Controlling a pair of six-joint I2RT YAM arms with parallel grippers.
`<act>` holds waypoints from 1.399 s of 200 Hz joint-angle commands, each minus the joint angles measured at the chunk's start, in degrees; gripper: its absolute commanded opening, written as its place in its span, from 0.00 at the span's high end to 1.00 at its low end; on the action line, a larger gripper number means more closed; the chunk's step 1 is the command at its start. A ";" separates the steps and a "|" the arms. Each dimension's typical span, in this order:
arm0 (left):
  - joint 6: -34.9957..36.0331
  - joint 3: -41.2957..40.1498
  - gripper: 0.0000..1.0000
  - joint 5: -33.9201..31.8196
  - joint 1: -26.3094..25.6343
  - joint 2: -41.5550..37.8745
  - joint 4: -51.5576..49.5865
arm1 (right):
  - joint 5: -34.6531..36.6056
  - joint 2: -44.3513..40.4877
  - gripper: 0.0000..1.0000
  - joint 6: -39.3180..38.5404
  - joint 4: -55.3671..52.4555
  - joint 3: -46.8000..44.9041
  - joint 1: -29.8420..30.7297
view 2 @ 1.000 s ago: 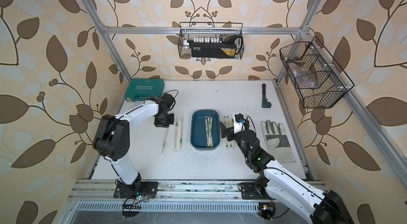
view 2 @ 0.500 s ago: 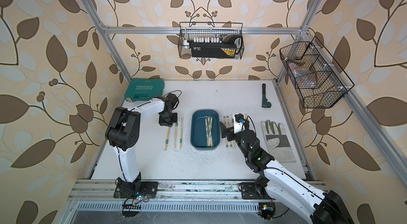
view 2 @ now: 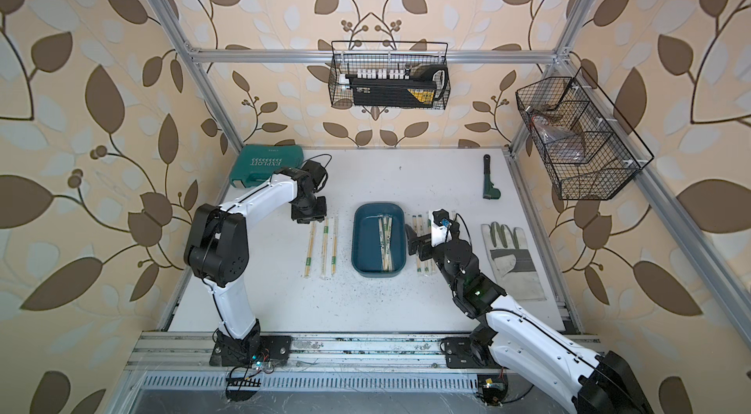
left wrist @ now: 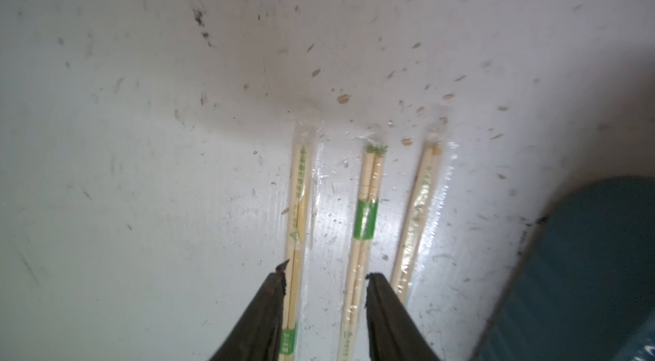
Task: Take the paired disposable chopsticks out of the storage box
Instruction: Place the paired disposable chopsticks at the center of the board, then pick up the paired disposable chopsticks from the storage box.
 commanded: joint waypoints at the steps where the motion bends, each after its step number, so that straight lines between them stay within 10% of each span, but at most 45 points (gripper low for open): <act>1: -2.34 5.59 0.60 -0.78 -6.88 -4.97 -1.80 | 2.05 -1.80 0.02 0.88 -0.47 1.37 0.29; 62: -5.16 25.94 0.79 2.70 -18.84 15.87 -4.93 | 7.47 -8.16 0.04 1.81 -0.27 -1.71 0.29; 280: -7.95 26.07 0.70 6.67 -19.52 30.05 0.02 | 6.25 -5.40 0.04 1.50 -0.52 -0.27 0.31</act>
